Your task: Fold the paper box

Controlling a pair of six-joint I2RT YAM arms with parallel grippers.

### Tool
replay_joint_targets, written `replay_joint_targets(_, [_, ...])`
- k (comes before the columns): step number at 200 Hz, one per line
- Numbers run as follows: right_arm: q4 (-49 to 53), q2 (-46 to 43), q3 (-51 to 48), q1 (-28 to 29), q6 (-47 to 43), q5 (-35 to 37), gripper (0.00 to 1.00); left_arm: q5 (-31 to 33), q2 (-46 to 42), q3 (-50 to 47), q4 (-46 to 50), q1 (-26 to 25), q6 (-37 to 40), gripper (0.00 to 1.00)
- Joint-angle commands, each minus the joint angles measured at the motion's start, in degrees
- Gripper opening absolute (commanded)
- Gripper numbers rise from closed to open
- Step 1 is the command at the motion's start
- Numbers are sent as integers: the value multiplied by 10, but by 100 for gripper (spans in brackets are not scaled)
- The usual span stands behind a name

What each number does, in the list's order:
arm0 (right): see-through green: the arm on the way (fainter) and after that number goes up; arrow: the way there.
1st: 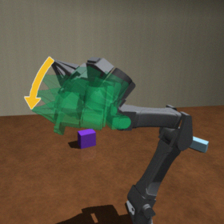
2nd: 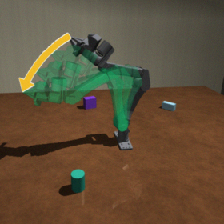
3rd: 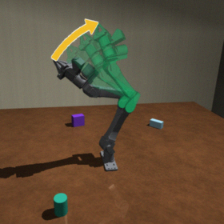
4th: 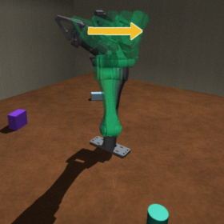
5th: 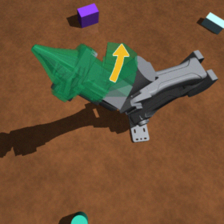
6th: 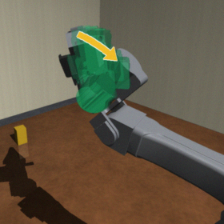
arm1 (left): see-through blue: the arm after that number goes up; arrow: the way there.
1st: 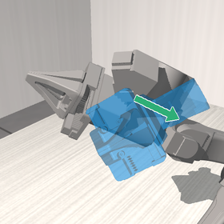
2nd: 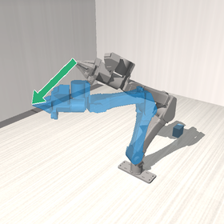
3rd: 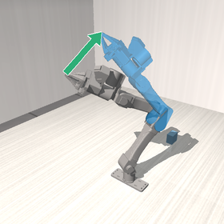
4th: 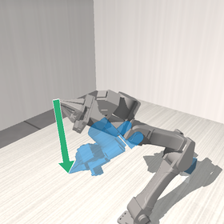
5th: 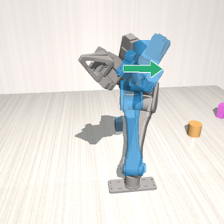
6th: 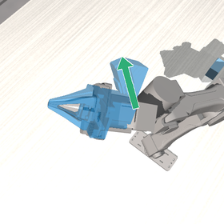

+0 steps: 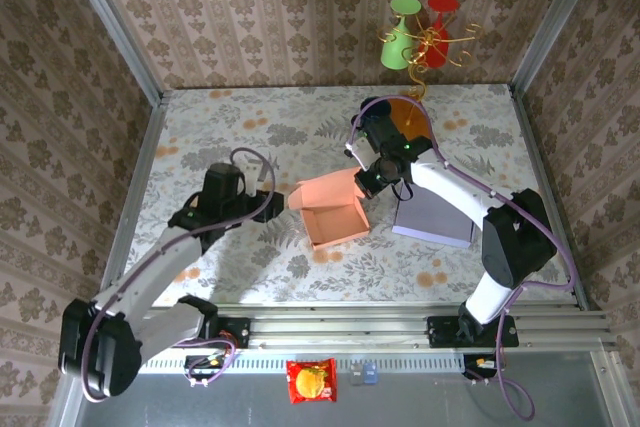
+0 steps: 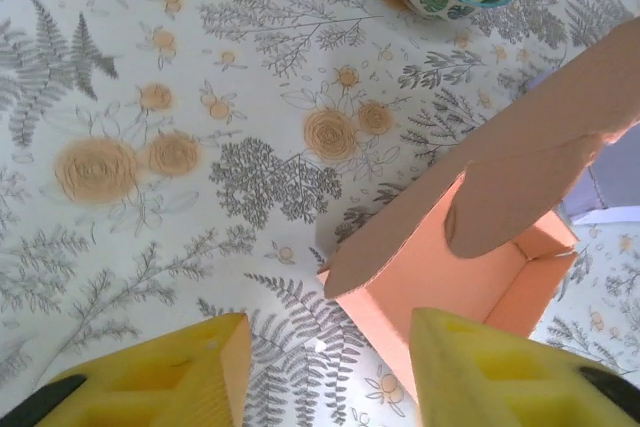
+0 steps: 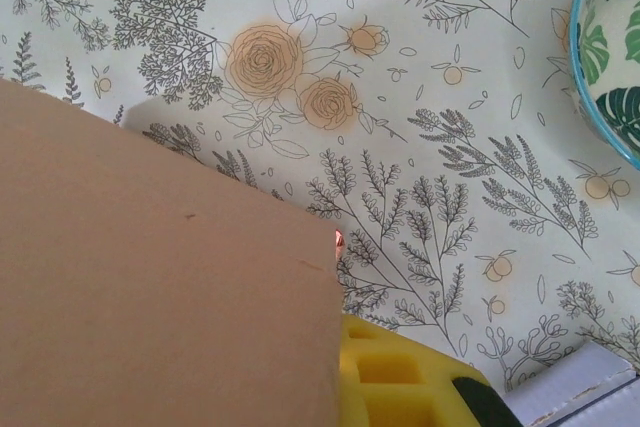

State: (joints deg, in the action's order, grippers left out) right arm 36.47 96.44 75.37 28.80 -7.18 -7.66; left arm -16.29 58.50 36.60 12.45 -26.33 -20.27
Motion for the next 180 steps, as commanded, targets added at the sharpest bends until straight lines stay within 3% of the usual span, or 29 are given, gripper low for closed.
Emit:
replay_joint_targets(1, [25,-19,-3,5,16,11,0,-24,8,-44,-48,-20,-142,40])
replay_joint_targets(42, [40,-11,9,9,32,17,0,-34,60,-84,-149,-79,-234,44])
replay_joint_targets(76, [36,-14,5,11,53,13,0,-2,52,-99,-174,-81,-268,50])
replay_joint_targets(111, [41,-12,7,12,75,21,0,-51,120,-101,-214,-81,-327,39])
replay_joint_targets(180, [44,-17,8,13,91,12,0,-32,177,-162,-374,-87,-418,37])
